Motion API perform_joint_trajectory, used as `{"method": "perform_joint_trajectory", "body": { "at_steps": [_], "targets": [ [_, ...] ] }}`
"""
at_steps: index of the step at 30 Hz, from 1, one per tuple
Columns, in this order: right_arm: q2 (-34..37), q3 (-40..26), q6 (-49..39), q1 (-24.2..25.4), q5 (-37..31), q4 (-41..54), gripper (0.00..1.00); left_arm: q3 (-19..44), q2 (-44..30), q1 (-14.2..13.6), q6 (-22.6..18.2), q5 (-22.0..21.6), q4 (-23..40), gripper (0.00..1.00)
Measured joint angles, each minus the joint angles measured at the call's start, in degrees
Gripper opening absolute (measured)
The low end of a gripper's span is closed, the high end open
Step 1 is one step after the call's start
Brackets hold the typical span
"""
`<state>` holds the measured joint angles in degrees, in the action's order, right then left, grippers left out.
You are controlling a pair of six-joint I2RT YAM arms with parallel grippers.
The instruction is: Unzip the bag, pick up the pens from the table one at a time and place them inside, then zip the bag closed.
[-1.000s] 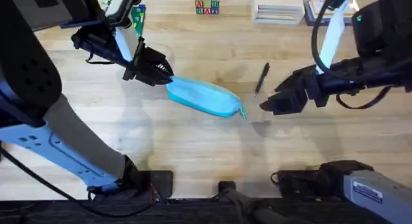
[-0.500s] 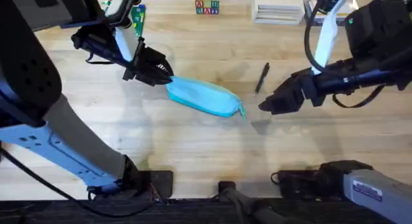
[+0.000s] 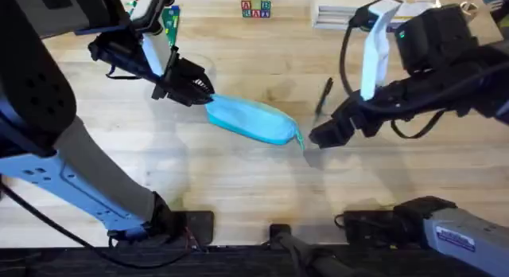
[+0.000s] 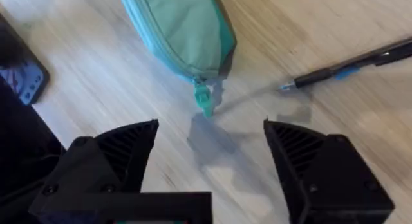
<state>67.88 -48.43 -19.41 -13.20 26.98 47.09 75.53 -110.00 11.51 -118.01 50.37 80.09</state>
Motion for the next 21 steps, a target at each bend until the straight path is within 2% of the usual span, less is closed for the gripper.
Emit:
{"method": "perform_joint_trajectory", "body": {
  "at_steps": [5, 8, 21],
  "targets": [
    [0.0, 5.49, 5.09, -3.51, -1.37, -8.3, 0.997, 0.0, 0.0, 0.0, 0.02, 0.0, 0.0, 0.042],
    [0.0, 7.1, 6.2, -3.68, -1.7, -9.42, 0.997, 0.0, 0.0, 0.0, 0.02, 0.0, 0.0, 0.042],
    [0.02, 7.9, 7.66, -3.66, -1.77, -12.72, 0.997, 0.0, 0.0, 0.0, 0.02, 0.0, 0.0, 0.042]
  ]
}}
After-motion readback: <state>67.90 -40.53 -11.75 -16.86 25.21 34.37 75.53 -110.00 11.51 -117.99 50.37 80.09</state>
